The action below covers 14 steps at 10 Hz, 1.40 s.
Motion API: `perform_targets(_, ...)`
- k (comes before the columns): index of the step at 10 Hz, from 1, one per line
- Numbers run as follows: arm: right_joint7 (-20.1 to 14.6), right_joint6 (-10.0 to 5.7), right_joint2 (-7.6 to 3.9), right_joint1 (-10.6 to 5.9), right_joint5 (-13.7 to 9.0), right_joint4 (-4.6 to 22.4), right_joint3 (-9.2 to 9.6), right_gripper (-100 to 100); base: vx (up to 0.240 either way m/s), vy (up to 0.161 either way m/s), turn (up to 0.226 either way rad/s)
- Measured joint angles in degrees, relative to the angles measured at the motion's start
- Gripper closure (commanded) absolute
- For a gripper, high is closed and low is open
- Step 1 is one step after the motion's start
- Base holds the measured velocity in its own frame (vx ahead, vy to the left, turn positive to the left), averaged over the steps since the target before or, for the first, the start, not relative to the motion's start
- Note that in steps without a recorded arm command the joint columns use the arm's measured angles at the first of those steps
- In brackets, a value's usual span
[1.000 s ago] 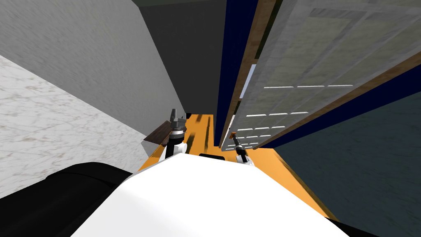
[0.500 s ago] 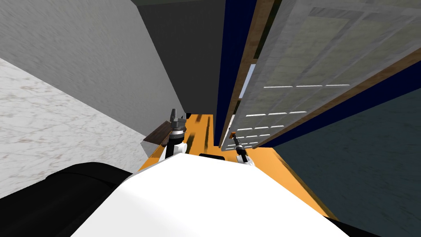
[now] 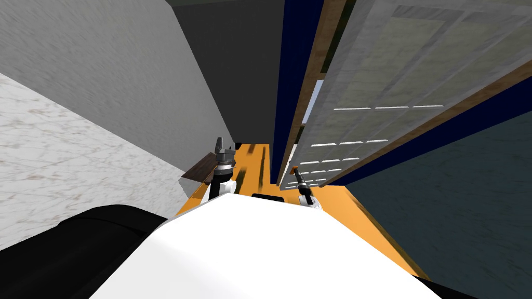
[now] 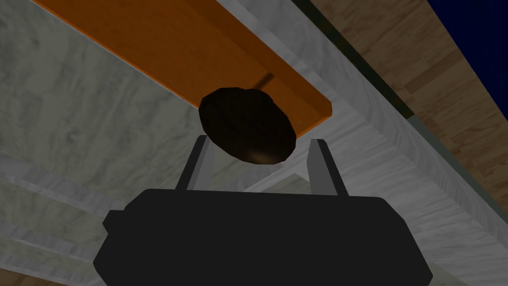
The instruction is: Pull the door open
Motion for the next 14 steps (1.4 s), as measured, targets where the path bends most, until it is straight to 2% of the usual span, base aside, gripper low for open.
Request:
perform_targets(1,0.5,-0.90,0.07,-0.40,-0.2,1.2,-0.27,100,0.007,-0.015,0.015)
perform_targets(2,1.0,-2.23,-0.40,-1.31,-0.4,3.9,-0.60,100,0.013,-0.008,-0.004)
perform_targets(3,1.0,-2.52,-0.27,-0.72,-0.4,3.6,-0.53,100,-0.014,-0.035,0.046)
perform_targets(6,-1.6,-2.34,-1.24,-0.56,-2.1,3.3,-0.52,100,-0.040,-0.032,0.087)
perform_targets(8,-4.3,-1.77,-1.42,0.07,-3.3,2.1,0.04,100,-0.040,-0.029,0.096)
perform_targets(11,-8.5,-2.10,-2.04,-0.09,-6.0,2.8,0.77,100,-0.061,-0.037,0.137)
perform_targets(14,-12.6,-1.75,-2.44,0.29,-8.2,2.5,1.62,100,-0.049,-0.032,0.113)
